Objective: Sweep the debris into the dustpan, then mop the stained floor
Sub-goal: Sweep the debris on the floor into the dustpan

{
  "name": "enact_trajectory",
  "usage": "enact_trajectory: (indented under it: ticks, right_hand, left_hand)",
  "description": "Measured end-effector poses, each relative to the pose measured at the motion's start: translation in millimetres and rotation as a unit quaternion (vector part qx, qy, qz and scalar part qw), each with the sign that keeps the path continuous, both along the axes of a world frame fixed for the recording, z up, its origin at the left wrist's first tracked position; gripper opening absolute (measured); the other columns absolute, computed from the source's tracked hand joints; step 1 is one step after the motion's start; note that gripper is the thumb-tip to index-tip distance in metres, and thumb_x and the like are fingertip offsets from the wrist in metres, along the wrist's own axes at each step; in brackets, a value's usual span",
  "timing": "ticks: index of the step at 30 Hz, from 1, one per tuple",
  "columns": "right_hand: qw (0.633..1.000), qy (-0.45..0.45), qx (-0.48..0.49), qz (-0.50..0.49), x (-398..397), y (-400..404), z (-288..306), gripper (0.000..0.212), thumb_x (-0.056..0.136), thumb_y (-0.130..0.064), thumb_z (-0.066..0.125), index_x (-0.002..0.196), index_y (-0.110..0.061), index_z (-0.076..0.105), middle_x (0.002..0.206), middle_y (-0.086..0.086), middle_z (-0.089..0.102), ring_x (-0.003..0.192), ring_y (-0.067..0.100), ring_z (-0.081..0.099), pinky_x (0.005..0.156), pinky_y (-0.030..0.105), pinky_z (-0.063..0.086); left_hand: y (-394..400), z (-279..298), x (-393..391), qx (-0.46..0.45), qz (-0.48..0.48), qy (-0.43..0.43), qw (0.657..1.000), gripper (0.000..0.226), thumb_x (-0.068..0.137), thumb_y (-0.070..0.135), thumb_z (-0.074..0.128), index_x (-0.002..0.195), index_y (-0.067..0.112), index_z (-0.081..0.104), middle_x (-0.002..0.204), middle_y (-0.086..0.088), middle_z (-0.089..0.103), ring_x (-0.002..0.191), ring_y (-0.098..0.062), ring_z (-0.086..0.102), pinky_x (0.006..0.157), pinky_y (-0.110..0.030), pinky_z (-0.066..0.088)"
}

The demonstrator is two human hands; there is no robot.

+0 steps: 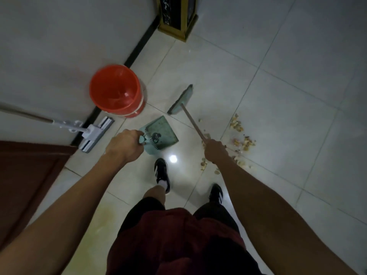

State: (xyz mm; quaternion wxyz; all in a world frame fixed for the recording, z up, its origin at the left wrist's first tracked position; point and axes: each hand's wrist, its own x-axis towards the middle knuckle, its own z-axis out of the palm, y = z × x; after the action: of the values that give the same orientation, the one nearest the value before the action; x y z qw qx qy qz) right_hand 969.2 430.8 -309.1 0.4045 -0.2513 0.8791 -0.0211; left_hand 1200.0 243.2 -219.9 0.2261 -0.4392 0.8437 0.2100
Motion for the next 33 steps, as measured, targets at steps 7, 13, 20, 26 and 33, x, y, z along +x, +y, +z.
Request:
enact_trajectory:
  ticks: [7, 13, 20, 26, 33]
  right_hand:
    - [0.996, -0.010, 0.070, -0.062, 29.6, 3.8, 2.6, 0.030, 0.096, -0.015, 0.048, 0.123, -0.008, 0.058, 0.111, 0.012, 0.066, 0.101, 0.031, 0.068, 0.081, 0.040, 0.055]
    - [0.992, 0.033, 0.112, -0.050, 36.2, 64.9, 9.7, 0.032, 0.100, -0.017, 0.045, 0.128, -0.011, 0.058, 0.110, 0.009, 0.065, 0.099, 0.028, 0.067, 0.080, 0.039, 0.053]
    - [0.985, 0.041, 0.131, -0.104, 37.7, 142.6, 19.1, 0.035, 0.098, -0.017, 0.043, 0.128, -0.014, 0.060, 0.103, 0.005, 0.067, 0.092, 0.025, 0.068, 0.071, 0.036, 0.052]
    - [0.974, 0.031, 0.109, -0.197, 36.1, 181.5, 25.5, 0.029, 0.094, -0.020, 0.052, 0.120, -0.011, 0.063, 0.100, 0.006, 0.068, 0.089, 0.026, 0.069, 0.076, 0.038, 0.058]
    - [0.961, 0.013, 0.044, -0.271, 29.8, 184.5, 25.9, 0.030, 0.093, -0.023, 0.052, 0.118, -0.015, 0.065, 0.084, 0.001, 0.063, 0.076, 0.022, 0.066, 0.074, 0.039, 0.060]
  left_hand:
    - [-49.5, -2.6, -15.7, 0.007, -0.091, 0.000, 0.996, 0.027, 0.081, 0.022, 0.060, 0.107, 0.022, 0.066, 0.099, -0.013, 0.068, 0.088, -0.038, 0.066, 0.072, -0.039, 0.054]
    - [-48.1, -2.5, -42.6, 0.005, -0.135, -0.001, 0.991, 0.042, 0.077, 0.027, 0.057, 0.118, 0.028, 0.066, 0.103, -0.010, 0.070, 0.088, -0.034, 0.068, 0.076, -0.041, 0.059]
    - [-11.3, 1.4, -85.3, -0.017, -0.170, 0.006, 0.985, 0.029, 0.081, 0.021, 0.056, 0.107, 0.025, 0.067, 0.092, -0.011, 0.070, 0.082, -0.034, 0.067, 0.071, -0.038, 0.059]
    - [27.4, 5.4, -124.3, -0.015, -0.223, 0.000, 0.975, 0.035, 0.082, 0.018, 0.055, 0.115, 0.023, 0.065, 0.106, -0.016, 0.069, 0.095, -0.038, 0.067, 0.079, -0.042, 0.058]
    - [42.2, 18.2, -157.1, -0.040, -0.262, 0.001, 0.964, 0.032, 0.082, 0.019, 0.053, 0.110, 0.025, 0.065, 0.103, -0.015, 0.068, 0.092, -0.038, 0.066, 0.074, -0.038, 0.055]
